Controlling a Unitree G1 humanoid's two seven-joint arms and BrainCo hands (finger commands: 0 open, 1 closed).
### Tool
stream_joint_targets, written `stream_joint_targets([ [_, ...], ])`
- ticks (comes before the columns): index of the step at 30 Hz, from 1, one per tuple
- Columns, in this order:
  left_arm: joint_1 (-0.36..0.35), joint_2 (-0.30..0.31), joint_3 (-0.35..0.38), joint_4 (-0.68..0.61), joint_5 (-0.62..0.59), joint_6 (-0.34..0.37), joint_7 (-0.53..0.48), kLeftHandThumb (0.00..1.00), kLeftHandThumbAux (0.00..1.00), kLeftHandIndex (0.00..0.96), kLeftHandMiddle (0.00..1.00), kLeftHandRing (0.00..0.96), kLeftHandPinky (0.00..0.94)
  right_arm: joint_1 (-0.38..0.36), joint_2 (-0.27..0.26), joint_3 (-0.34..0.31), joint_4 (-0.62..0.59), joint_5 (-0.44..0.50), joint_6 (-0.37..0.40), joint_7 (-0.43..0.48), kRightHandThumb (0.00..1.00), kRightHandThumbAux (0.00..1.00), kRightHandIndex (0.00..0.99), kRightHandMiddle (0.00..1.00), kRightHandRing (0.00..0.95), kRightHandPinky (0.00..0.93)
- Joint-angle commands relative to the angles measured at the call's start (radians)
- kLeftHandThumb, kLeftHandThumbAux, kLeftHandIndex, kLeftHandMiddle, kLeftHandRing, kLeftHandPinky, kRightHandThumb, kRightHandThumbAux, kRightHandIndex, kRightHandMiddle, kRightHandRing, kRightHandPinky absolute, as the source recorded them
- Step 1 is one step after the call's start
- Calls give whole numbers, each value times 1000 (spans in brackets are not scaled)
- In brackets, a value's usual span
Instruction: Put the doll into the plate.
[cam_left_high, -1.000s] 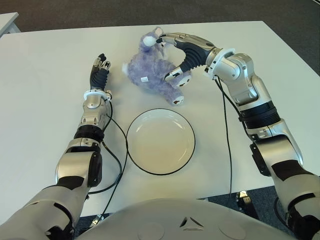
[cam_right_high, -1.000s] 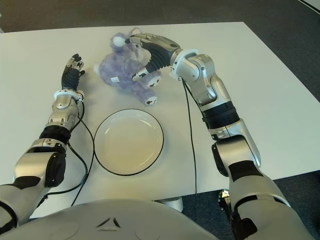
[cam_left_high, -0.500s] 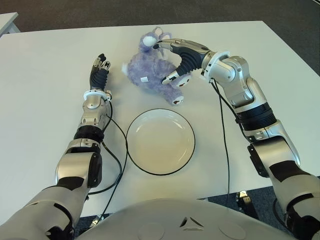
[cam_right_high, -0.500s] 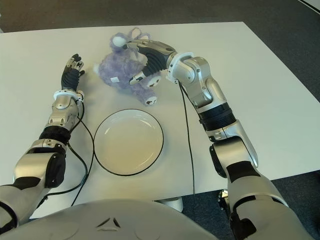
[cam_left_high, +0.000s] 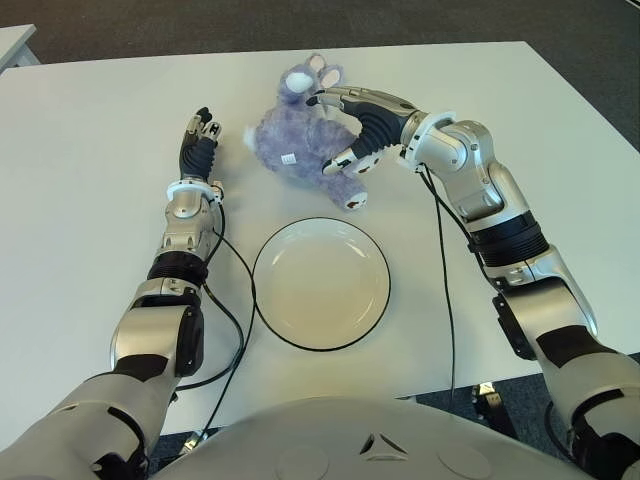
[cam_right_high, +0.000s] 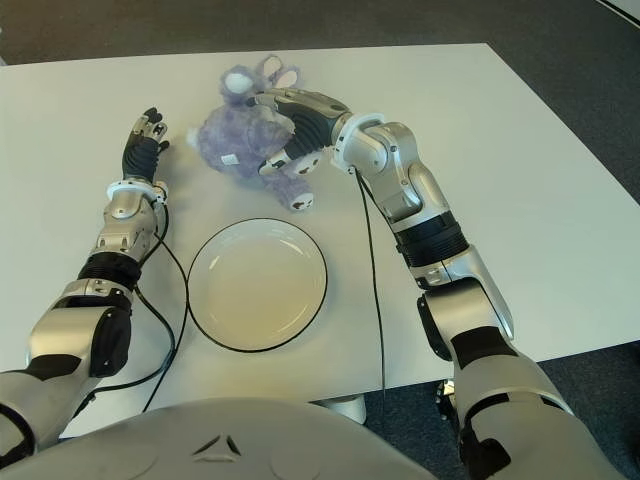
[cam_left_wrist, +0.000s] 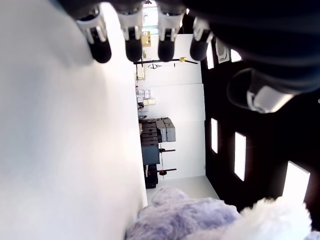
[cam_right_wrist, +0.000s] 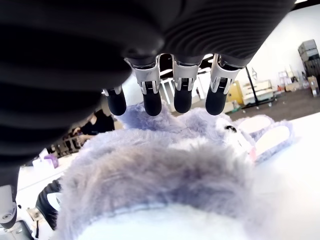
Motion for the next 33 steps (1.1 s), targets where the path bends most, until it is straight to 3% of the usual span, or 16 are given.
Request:
stream_joint_targets([
  [1,51,-15,4,27,-5,41,-7,573,350,0,0,0,41,21,8,5,4,1,4,-5,57,517,13,0,0,49],
  [11,50,-10,10,28,-13,42,-10,587,362,0,0,0,54,41,24,-11,19,16,16,-39,92,532,16,0,0,100],
  [17,50,-7,10,29,-13,41,-13,592,367,0,0,0,66,41,25,-12,29,11,22,-47,107,540,15,0,0,44],
  [33,52,-2,10,30,-18,36,-16,597,381,0,0,0,67,38,33,-8,76,3,31,-84,99,534,20,0,1,90],
])
